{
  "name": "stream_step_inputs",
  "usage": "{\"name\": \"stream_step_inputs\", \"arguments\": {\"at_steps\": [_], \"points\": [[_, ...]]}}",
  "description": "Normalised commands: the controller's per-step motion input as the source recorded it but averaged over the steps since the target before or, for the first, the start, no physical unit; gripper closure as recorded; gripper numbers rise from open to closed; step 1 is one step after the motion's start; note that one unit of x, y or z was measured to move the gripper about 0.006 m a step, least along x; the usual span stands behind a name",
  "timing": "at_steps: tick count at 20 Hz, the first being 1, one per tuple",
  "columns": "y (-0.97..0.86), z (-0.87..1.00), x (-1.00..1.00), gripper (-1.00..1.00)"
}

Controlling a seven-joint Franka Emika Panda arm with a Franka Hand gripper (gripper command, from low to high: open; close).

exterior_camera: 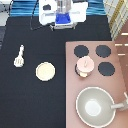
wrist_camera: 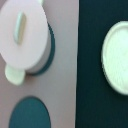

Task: Take the lid off the pot, put the pot on the plate, and use the tool to push the pot to the front of the table.

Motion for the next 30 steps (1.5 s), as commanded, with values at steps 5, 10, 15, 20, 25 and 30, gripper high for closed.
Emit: {"name": "stream_step_inputs", "arguments": {"at_steps": [5, 10, 15, 20, 25, 30], "points": [[0.65, 0.35, 0.75, -1.0], [0.67, 0.18, 0.71, -1.0], [0.68, -0.02, 0.71, -1.0], [0.71, -0.27, 0.68, -1.0], [0.61, -0.43, 0.69, -1.0], [0.22, -0.4, 0.36, -1.0]]}}
